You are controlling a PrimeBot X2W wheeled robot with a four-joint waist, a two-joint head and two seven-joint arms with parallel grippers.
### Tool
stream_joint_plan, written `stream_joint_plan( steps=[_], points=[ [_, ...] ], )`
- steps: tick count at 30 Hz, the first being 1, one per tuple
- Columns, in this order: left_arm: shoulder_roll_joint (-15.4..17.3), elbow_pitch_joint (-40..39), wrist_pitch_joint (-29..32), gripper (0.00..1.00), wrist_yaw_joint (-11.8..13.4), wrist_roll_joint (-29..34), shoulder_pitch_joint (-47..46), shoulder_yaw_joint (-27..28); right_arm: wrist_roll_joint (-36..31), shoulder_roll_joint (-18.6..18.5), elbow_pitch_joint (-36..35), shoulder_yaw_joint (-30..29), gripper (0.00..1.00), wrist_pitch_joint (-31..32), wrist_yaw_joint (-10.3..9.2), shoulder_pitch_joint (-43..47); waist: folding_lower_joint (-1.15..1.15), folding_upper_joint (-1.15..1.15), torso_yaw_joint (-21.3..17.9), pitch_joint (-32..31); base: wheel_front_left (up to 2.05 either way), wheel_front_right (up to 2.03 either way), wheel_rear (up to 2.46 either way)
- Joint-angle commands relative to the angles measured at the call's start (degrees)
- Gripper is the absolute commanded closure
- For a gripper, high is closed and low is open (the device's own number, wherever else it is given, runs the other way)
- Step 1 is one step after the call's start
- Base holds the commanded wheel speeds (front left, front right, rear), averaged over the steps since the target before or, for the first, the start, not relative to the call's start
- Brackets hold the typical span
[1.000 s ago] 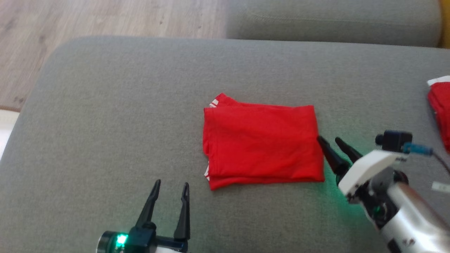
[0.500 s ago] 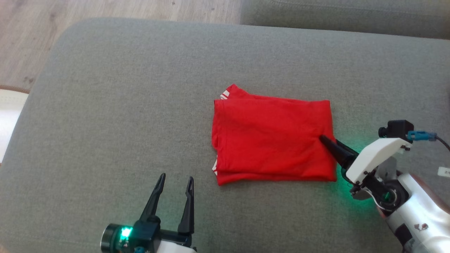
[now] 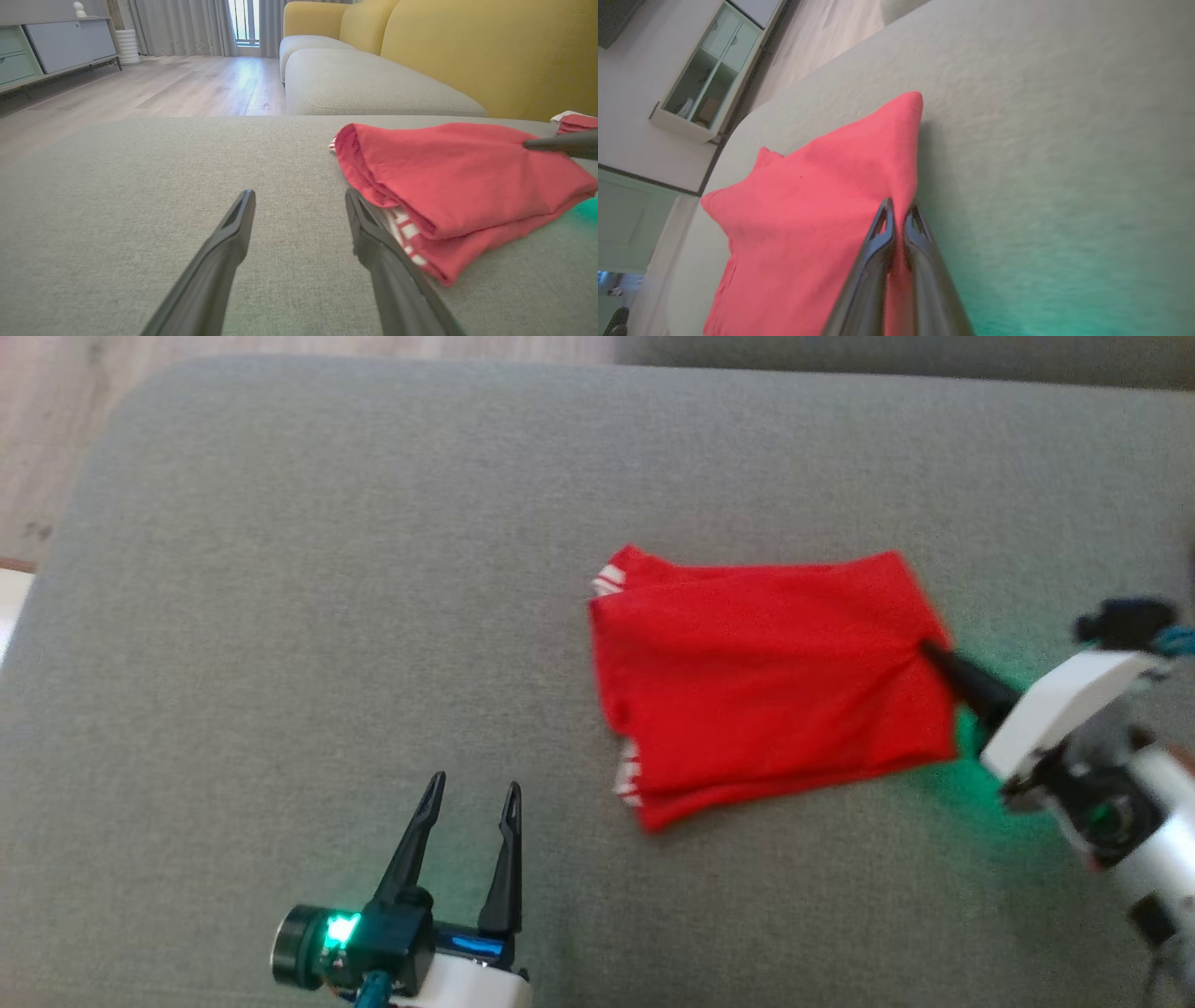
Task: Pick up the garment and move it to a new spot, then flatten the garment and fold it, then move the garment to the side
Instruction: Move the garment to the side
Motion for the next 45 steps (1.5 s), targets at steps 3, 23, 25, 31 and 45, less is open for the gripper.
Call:
stream_joint_plan(
  steps=[3, 23, 25, 31, 45],
  points=[
    [-0.4, -2.3, -0.6, 0.00, 0.3, 0.2, -3.0, 1.5, -1.0, -7.4, -2.8, -0.3, 1.00, -1.2, -0.05, -4.3, 0.00, 0.00, -2.4, 2.7, 0.00, 0.00, 0.00],
    [-0.4, -2.6, -0.6, 0.00, -0.4, 1.3, -10.1, 1.2, -4.3, -30.1, -5.3, -11.3, 1.00, 1.5, -0.05, -11.5, 0.00, 0.00, -9.9, 11.1, 0.00, 0.00, 0.00],
    [-0.4, -2.6, -0.6, 0.00, -0.6, 1.4, -10.7, 1.1, -4.9, -31.2, -4.9, -13.0, 1.00, 1.5, -0.05, -11.6, 0.00, 0.00, -10.2, 11.7, 0.00, 0.00, 0.00],
    [-0.4, -1.9, -0.6, 0.00, -0.9, 1.2, -11.9, 1.1, -9.1, -30.9, -2.6, -17.1, 0.00, 0.8, -0.05, -11.2, 0.00, 0.00, -10.4, 11.3, 0.00, 0.00, 0.00],
    [-0.4, -1.9, -0.6, 0.00, 1.8, -2.6, -5.7, 4.4, -22.0, -10.3, -5.7, -14.6, 0.00, -4.9, -0.05, 0.3, 0.00, 0.00, -8.9, -4.0, 0.00, 0.00, 0.00]
  ],
)
